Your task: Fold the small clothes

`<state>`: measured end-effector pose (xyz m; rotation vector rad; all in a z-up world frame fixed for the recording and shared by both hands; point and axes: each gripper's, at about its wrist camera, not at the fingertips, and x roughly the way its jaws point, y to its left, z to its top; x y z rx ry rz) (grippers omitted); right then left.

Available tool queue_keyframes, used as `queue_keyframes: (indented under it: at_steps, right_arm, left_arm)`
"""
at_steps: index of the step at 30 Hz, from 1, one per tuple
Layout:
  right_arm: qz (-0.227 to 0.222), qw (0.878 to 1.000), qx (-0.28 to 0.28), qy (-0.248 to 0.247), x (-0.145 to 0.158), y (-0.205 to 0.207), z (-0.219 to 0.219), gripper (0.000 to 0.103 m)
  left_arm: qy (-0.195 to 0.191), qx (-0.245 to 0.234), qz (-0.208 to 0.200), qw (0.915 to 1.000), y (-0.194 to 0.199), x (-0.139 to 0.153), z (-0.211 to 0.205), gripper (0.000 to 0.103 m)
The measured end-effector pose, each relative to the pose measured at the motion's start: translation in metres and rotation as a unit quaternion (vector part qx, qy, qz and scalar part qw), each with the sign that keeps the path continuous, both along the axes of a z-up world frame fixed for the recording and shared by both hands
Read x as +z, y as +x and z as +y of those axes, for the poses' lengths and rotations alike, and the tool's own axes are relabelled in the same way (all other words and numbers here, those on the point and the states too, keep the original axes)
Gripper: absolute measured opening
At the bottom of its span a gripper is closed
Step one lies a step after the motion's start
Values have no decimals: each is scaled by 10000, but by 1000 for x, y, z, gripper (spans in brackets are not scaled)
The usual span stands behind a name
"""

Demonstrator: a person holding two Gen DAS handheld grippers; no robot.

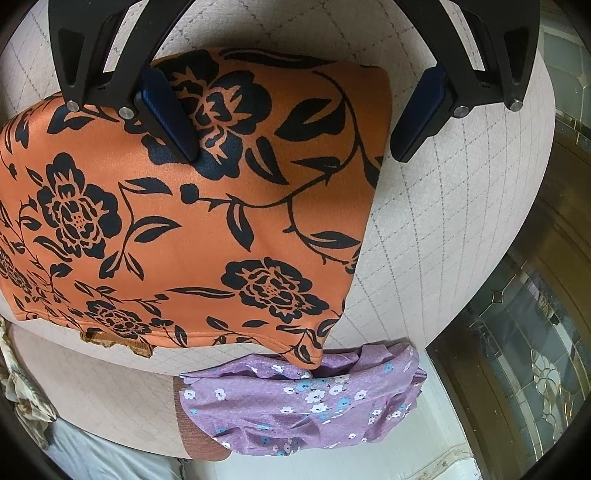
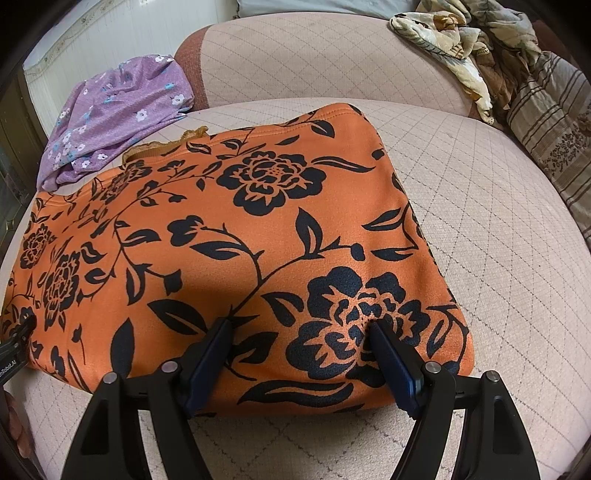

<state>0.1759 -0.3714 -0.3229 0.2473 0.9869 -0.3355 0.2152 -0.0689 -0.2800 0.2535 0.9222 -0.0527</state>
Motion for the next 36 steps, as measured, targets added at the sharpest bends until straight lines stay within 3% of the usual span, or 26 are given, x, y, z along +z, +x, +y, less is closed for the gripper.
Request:
queue_keyframes:
  at_steps: [21,26,29,33,36]
  right_arm:
    - [37,10000,-32,21,1,0,-2,80]
    - [96,9994,-11,-332,8,1,7,80]
    - [-247,9980,25,-579,22,-2,13,80]
    - [-956,9945,282,-313,41,-10,21,80]
    - [-1211,9909,591,-18,44,-10,31,78]
  left_arm:
    - [73,93,-5,9999,2,1,-4,103]
    - [62,102,4,9999,2,1,-4,103]
    - [64,107,29,9999,3,2,-5,103]
    - [70,36,21,10000,5,9,-8,103]
    - [-256,-127,-175,9994,0,22,-11,103]
